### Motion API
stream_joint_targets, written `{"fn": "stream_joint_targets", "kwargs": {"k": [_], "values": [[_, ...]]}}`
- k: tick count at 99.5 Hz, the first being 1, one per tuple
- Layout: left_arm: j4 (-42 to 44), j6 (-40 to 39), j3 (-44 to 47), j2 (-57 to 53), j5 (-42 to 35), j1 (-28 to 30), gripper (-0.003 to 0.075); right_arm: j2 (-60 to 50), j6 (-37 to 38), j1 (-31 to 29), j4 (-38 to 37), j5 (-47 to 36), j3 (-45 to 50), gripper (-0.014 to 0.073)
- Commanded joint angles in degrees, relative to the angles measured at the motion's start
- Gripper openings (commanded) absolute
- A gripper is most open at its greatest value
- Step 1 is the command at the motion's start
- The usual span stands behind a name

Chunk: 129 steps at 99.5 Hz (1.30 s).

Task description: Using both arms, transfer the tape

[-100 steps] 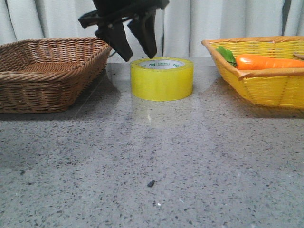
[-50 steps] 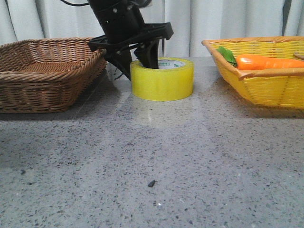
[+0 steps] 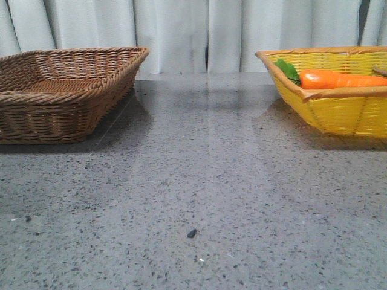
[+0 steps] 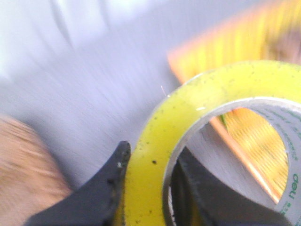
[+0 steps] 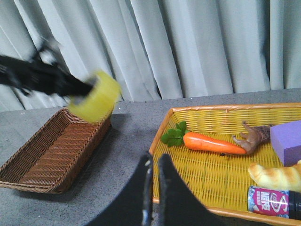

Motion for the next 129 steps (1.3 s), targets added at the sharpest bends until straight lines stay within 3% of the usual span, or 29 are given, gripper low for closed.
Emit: {"fn": "stream_joint_targets", "kwargs": {"k": [1, 24, 49, 61, 66, 73, 85, 94, 101, 111, 129], "values": [[6.3, -0.2, -2.6, -6.4, -0.5, 2.3, -0.0021, 2.7, -0.1, -0.4, -1.1, -5.2, -0.9, -0.0065], [7.1, -0.2, 3.6, -7.2, 5.7, 10.5, -0.0021, 7.1, -0.1, -0.4, -0.4, -5.1, -0.8, -0.0065], [7.2, -0.5, 23.6, -7.2, -0.9, 14.0, -0.0021, 8.5, -0.1, -0.4, -0.2, -3.7, -0.8, -0.0065], [9.2, -4.9, 30.7, -7.2, -4.8, 14.4, -0.0014, 8.5, -0.1, -0.4, -0.2, -3.7, -0.8, -0.0065], [9.9, -5.5, 31.7, -7.2, -5.0, 14.4, 0.0021, 8.5, -0.1, -0.4, -0.1, -3.7, -0.8, -0.0065], [10.6, -5.5, 32.0, -7.2, -4.7, 14.4, 0.013, 8.5, -0.1, -0.4, 0.0, -3.7, -0.8, -0.0065], [12.3, -5.5, 31.3, -7.7, -2.7, 14.4, 0.0395, 8.5, -0.2, -0.4, 0.0, -3.7, -0.8, -0.0066], [12.8, -5.5, 29.2, -9.0, 1.1, 14.4, 0.0474, 8.5, -1.1, -0.4, 0.0, -3.7, -0.8, -0.0066], [12.0, -6.7, 29.0, -12.2, -0.6, 14.0, 0.0447, 8.5, -1.9, -0.4, 0.0, -3.7, -0.8, -0.0066], [10.3, -8.9, 30.9, -20.2, -8.6, 11.4, 0.0324, 7.9, -6.0, -0.4, 0.4, -3.7, -0.5, -0.0066], [8.9, -8.9, 44.0, -38.4, -26.3, -3.4, 0.0117, 0.7, -12.3, -0.4, 0.4, -12.4, 7.7, -0.0066]]}}
